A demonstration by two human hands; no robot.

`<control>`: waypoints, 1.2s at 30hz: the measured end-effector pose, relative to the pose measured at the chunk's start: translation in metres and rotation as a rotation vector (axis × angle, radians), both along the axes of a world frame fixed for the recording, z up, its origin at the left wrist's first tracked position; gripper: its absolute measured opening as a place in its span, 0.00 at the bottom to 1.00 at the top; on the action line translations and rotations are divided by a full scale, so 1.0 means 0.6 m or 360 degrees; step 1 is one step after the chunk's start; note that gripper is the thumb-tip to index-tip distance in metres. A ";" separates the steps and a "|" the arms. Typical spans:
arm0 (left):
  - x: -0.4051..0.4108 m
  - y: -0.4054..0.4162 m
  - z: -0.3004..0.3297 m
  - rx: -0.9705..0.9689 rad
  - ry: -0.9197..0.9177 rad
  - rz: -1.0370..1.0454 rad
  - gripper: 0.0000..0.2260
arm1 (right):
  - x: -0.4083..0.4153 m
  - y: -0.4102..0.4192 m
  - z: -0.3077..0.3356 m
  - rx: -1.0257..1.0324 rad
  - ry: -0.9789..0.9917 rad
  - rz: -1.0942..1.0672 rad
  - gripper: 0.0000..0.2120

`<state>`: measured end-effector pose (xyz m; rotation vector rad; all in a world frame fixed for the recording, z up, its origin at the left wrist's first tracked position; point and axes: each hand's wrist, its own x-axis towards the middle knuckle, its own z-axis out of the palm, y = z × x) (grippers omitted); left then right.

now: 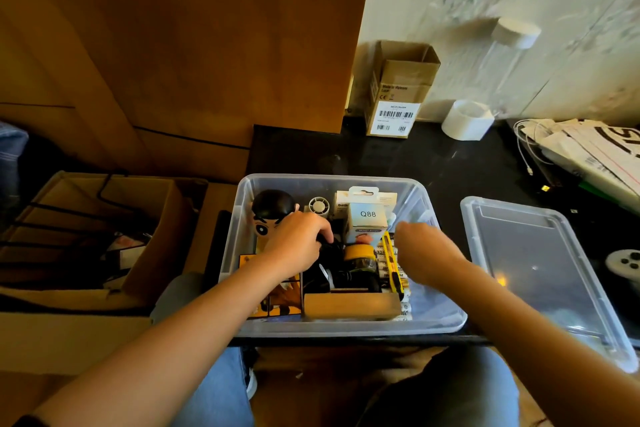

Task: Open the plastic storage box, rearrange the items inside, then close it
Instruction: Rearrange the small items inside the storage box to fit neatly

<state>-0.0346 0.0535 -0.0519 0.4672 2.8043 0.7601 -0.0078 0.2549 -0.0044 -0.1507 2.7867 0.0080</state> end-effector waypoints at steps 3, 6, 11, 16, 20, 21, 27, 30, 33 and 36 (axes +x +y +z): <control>0.006 -0.001 0.009 0.0102 0.0048 -0.0015 0.10 | 0.020 0.025 0.004 -0.0374 0.0513 -0.0114 0.06; 0.020 -0.020 0.029 0.0266 0.0258 0.0084 0.10 | 0.042 0.056 -0.008 -0.0660 0.0810 -0.0250 0.10; 0.062 -0.105 0.047 0.0351 0.0771 0.0527 0.12 | 0.073 0.083 -0.041 -0.1183 0.0608 -0.0725 0.22; 0.106 -0.127 0.015 0.0549 0.0089 0.1012 0.20 | 0.095 0.070 -0.060 -0.1606 0.0607 -0.0707 0.12; 0.109 -0.119 0.005 0.0782 0.0079 0.1082 0.18 | 0.099 0.060 -0.065 -0.1747 0.0718 -0.0701 0.13; 0.108 -0.118 0.005 0.0786 0.0097 0.1097 0.18 | 0.098 0.061 -0.070 -0.1760 0.0736 -0.0713 0.10; 0.093 -0.113 0.011 0.0751 0.0101 0.1120 0.18 | 0.086 0.065 -0.087 -0.1765 0.0776 -0.0792 0.14; 0.091 -0.111 0.015 0.0676 0.0113 0.1106 0.18 | 0.081 0.068 -0.088 -0.1712 0.0706 -0.0811 0.16; 0.097 -0.105 0.028 0.0395 0.0296 0.1165 0.18 | 0.081 0.076 -0.086 -0.1744 0.0619 -0.0832 0.18; 0.109 -0.074 0.055 0.0359 0.0693 0.1049 0.16 | 0.096 0.097 -0.089 -0.1880 0.0687 -0.0952 0.17</control>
